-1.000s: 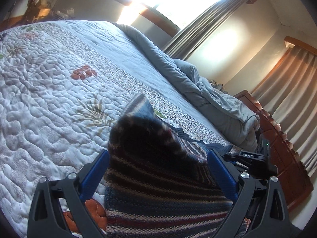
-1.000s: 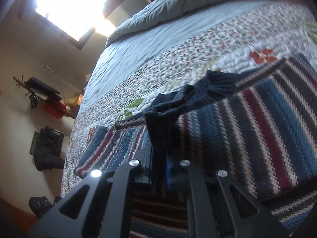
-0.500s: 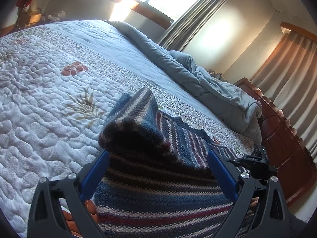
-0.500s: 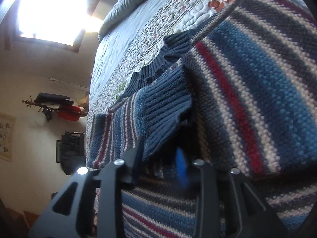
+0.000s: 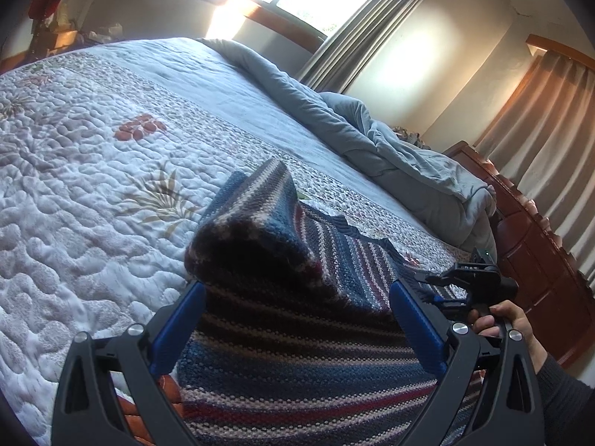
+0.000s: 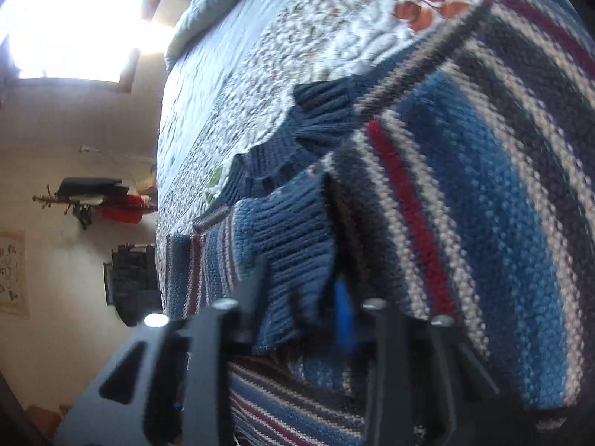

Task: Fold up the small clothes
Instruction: 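Lower the sleeve flat onto the sweater body with the right gripper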

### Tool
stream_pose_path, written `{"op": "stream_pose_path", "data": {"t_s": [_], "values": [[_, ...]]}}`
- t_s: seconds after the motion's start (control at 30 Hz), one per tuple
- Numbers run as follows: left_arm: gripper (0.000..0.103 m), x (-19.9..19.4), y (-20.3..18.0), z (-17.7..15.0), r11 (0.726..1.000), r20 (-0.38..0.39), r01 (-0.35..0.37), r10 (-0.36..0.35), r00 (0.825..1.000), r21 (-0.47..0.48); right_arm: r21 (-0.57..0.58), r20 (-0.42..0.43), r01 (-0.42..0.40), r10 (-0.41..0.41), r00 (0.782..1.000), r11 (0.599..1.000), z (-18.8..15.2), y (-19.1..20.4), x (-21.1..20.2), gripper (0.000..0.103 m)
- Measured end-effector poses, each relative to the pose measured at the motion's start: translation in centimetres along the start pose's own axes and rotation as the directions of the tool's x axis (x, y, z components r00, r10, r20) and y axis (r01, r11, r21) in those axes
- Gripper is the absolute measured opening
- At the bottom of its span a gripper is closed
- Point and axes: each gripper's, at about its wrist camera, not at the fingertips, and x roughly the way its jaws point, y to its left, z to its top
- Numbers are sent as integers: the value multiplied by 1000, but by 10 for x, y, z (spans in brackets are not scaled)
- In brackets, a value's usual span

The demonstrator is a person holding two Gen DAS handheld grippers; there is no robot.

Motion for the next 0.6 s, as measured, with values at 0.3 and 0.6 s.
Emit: {"op": "stream_pose_path", "data": {"t_s": [0.3,0.6], "values": [[99,4,2,-1,1000,-8,-2,2,1000,-6,-177,87,66,-51,995,982,-7,53,-28,7],[99,6,3,-1,1000,-11,6,-6,1000,-12,-220,185,166,-126,975,961,4,41,-81,7]]}}
